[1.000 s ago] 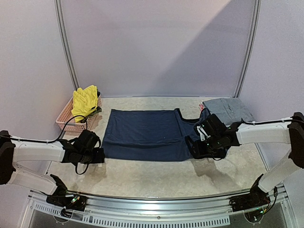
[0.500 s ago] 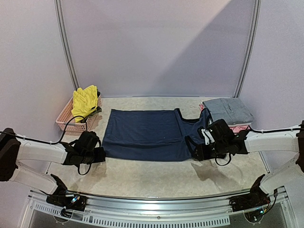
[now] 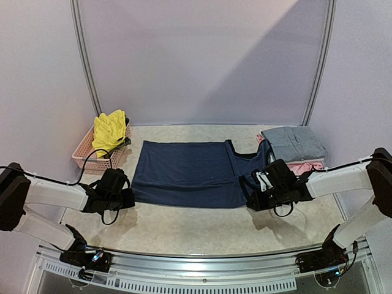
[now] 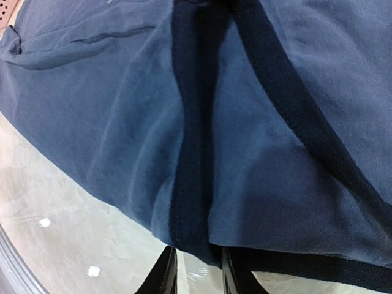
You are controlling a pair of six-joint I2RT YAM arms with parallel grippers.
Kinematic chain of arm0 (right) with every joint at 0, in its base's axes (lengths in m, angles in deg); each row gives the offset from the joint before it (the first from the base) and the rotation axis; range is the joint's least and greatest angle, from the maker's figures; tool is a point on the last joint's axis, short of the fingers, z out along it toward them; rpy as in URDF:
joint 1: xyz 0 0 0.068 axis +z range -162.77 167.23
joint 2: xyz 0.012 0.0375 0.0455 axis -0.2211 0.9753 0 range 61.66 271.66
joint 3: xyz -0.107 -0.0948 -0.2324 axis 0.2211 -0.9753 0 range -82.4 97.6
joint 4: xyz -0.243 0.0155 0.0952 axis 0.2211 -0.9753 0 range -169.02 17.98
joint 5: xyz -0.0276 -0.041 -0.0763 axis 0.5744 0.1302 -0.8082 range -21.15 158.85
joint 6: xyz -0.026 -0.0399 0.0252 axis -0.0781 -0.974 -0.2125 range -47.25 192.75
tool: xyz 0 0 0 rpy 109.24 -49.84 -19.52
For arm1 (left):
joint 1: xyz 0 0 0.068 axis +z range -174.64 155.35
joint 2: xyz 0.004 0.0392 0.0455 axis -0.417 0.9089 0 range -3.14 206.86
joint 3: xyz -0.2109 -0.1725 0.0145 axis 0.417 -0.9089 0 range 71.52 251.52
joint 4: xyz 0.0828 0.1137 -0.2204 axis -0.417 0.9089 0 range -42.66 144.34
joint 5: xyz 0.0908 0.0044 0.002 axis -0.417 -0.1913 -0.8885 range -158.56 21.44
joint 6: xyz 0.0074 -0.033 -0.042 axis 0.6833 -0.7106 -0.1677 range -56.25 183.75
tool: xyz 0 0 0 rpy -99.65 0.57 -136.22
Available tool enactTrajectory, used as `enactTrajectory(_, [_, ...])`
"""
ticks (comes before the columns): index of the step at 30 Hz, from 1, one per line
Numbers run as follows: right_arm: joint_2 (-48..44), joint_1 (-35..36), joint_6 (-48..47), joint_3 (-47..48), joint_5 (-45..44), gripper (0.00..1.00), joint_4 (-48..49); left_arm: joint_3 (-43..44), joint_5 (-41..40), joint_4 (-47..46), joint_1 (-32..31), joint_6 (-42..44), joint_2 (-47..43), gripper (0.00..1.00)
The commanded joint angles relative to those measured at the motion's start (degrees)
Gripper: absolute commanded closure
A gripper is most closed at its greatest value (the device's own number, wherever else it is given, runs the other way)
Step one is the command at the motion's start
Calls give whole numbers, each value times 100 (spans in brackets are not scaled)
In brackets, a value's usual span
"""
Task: Fold and stack the mixed laundry pile
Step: Move the 1/3-folded tank top to the center of the board.
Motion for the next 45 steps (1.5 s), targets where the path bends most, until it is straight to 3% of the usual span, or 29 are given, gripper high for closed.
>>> enactTrajectory(1, [-81, -34, -24, -100, -199, 77, 46, -122, -79, 193, 45, -84, -120, 96])
enactTrajectory(5, [-25, -34, -42, -126, -178, 96, 93, -113, -66, 193, 45, -169, -154, 100])
enactTrajectory(7, [-14, -33, -26, -153, -185, 100, 109, -105, -59, 299, 45, -198, -194, 100])
enactTrajectory(18, [-901, -27, 309, -236, -650, 100, -899, -14, -335, 1642, 43, -517, -1299, 100])
enactTrajectory(25, [-1460, -11, 606, -489, -253, 100, -1180, -92, -233, 2143, 29, -718, -1836, 100])
enactTrajectory(33, [-1499, 698, 870, -525, -62, 100, -1369, -387, 57, 2690, -102, -1169, -2503, 100])
enactTrajectory(35, [-1623, 808, 949, -474, -170, 96, -1591, -408, 74, 2944, -139, -1238, -2827, 100])
enactTrajectory(39, [-1974, 834, 919, -161, -487, 68, -2007, -315, -49, 3393, -165, -1232, -3649, 67])
enactTrajectory(41, [-2009, 828, 833, 157, -619, 64, -2241, -189, -163, 3526, -166, -1149, -3885, 54])
enactTrajectory(43, [-1951, 839, 717, 449, -603, 64, -2283, -3, -263, 3674, -166, -1047, -3968, 50])
enactTrajectory(45, [-1835, 864, 635, 698, -454, 66, -2079, 145, -301, 3622, -166, -885, -3902, 55])
